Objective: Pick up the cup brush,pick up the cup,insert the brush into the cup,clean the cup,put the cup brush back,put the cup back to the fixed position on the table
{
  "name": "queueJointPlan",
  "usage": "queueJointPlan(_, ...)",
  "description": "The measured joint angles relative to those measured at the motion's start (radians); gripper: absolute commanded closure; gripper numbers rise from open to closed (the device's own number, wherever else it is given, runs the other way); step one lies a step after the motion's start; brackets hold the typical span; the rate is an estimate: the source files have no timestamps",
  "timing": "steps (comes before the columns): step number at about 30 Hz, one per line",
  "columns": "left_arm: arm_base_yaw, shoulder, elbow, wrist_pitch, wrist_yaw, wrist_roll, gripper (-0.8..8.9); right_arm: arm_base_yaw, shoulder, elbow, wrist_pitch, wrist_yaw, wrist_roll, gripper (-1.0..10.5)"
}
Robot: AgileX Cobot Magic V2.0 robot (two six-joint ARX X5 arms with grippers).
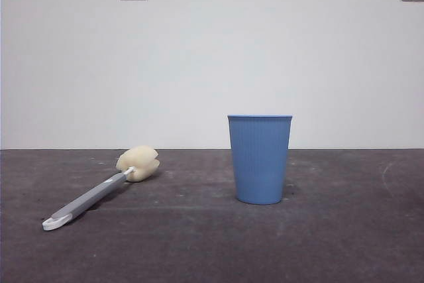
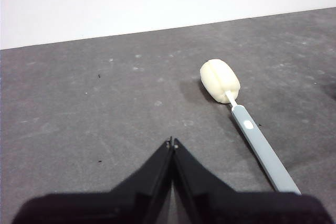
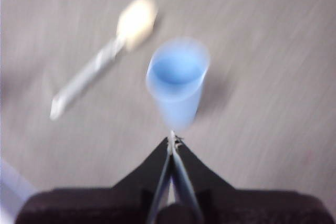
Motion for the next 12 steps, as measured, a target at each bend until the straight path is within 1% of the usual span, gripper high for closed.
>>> queueJointPlan(5, 0.0, 0.0, 0.0, 0.0, 0.0, 0.0, 8.16, -0.072, -0.149, -0.098, 0.188, 0.008, -0.06, 9.4)
queueJointPlan(8, 0.0, 0.0, 0.0, 0.0, 0.0, 0.0, 8.16, -0.12, -0.238, -0.201, 0.291, 0.009, -0.082, 9.4)
queueJointPlan(12, 0.0, 0.0, 0.0, 0.0, 0.0, 0.0, 8.16, -0.185, -0.352, -0.373, 0.438, 0.025, -0.093, 9.4)
